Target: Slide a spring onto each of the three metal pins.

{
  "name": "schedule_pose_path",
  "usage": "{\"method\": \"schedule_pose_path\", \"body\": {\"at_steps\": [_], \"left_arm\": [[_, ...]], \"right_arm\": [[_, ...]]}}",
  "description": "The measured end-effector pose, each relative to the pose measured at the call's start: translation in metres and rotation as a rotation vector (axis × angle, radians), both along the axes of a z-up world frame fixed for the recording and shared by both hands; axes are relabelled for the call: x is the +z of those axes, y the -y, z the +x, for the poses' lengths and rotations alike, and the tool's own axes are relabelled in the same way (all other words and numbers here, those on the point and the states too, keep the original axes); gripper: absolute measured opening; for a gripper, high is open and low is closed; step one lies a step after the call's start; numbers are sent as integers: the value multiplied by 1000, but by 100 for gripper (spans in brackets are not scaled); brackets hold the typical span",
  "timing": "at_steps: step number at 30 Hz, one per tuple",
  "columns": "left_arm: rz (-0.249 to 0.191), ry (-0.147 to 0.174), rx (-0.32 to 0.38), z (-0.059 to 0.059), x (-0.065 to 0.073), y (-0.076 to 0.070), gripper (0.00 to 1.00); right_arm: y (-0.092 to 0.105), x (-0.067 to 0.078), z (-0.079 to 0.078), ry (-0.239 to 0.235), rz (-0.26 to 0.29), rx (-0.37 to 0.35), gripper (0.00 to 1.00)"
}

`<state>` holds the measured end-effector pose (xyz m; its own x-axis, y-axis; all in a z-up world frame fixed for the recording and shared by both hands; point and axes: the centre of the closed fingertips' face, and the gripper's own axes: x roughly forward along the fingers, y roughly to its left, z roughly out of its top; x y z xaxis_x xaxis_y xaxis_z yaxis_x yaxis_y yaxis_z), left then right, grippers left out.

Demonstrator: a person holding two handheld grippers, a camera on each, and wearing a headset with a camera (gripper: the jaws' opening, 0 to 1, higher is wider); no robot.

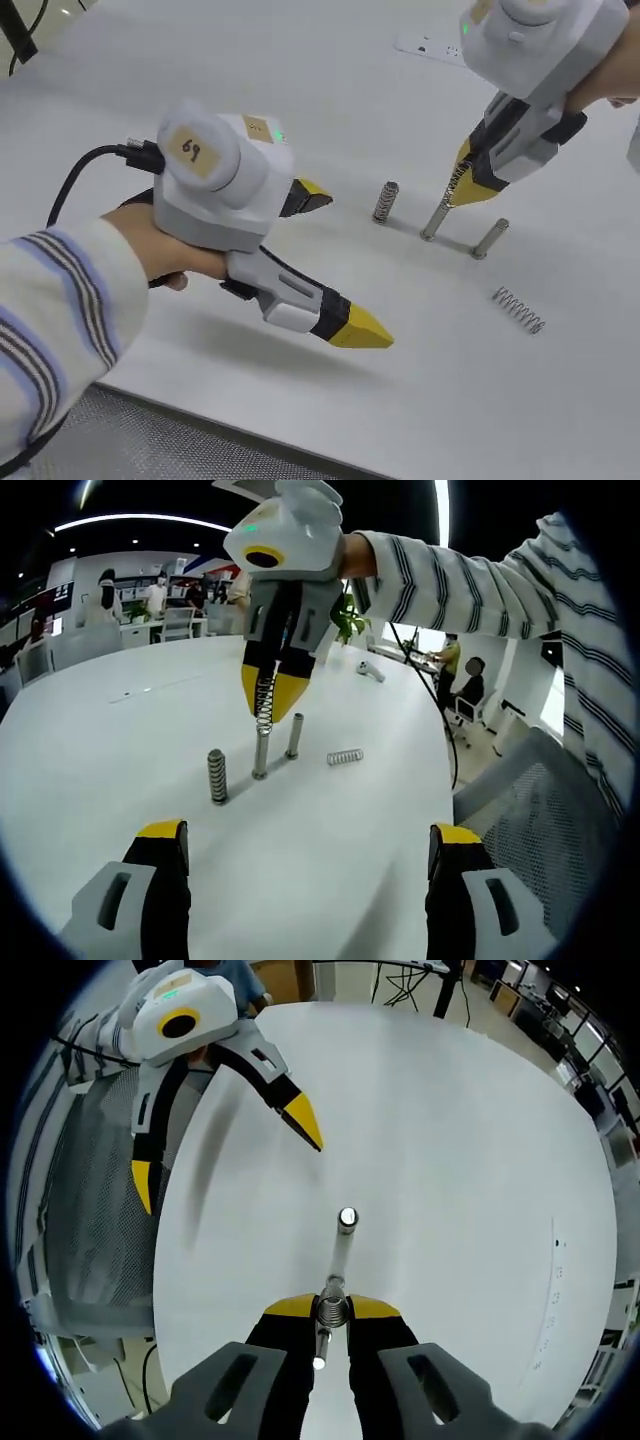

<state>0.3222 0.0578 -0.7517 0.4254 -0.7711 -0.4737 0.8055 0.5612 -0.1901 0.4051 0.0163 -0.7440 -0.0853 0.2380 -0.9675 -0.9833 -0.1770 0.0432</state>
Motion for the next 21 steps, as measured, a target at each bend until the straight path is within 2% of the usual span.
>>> {"method": "schedule_pose_path", "body": {"at_steps": [4,12,18,21], "left_arm": [[4,7,3,0,0,-2,98],[11,3,14,1,0,-5,98],[20,-8,23,1,-3,-8,98],[30,9,19,2,-3,-9,97]], "right_arm": [[-3,-2,-2,21,0,3,8],[-1,-13,-1,36,-37,23,8],[1,-22,-1,29,-47,4,8],[1,-26,-2,19,-37,35,8]]}}
